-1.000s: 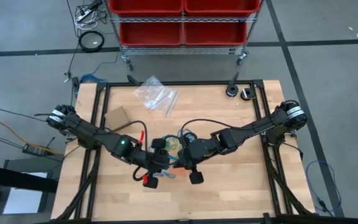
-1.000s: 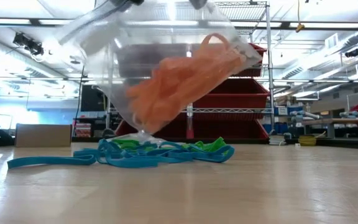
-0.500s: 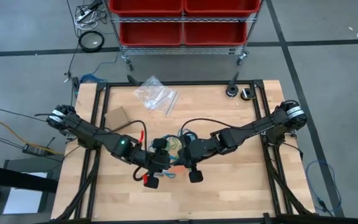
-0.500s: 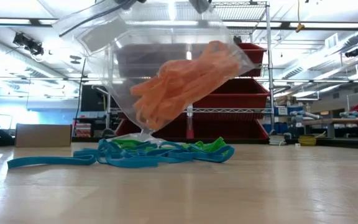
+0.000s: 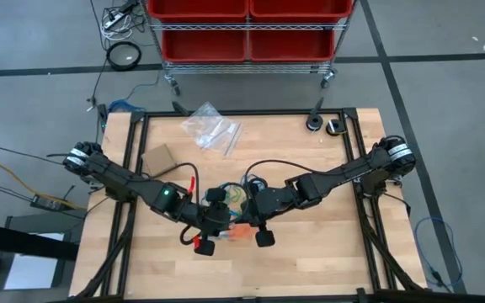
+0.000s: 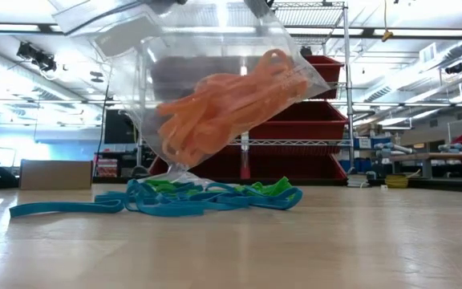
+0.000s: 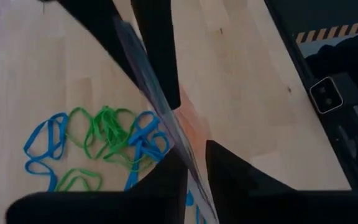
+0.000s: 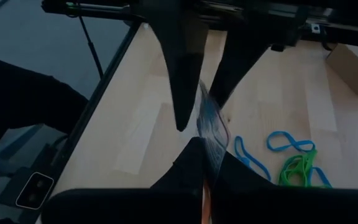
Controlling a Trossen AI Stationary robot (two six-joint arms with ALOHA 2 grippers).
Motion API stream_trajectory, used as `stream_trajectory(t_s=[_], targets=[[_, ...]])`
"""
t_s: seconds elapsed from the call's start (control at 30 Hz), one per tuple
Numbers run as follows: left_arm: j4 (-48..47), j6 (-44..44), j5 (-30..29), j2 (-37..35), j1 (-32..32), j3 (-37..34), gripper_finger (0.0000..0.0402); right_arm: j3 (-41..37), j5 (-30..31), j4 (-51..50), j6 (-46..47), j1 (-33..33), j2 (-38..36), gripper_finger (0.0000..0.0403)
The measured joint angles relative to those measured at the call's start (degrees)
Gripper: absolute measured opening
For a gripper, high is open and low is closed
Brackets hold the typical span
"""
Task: Sort rubber bands
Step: Close the transparent zip bag
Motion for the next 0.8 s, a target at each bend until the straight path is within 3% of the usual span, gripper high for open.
stream_trajectory(t_s=[0.2,0.4,0.67,0.8], targets=[[-2.05,-0.15,-0.98,0.0,-0.08,0.02,0.0012,0.0,0.02,-0.06,0.0,-0.02,0.01,0.0],[-3.53,-0.94,-1.04,0.0,-0.37,0.13,0.0004,0.0,0.19,-0.09,0.0,-0.02,0.0,0.0],[-6.35,-4.07,0.79,0.0,-0.52,0.09,0.005,0.0,0.15,-0.1,0.08,-0.02,0.0,0.0],[-6.76,-4.28,0.24,0.0,-0.99,0.09,0.0053,0.0,0.1,-0.2,0.13,-0.02,0.0,0.0]])
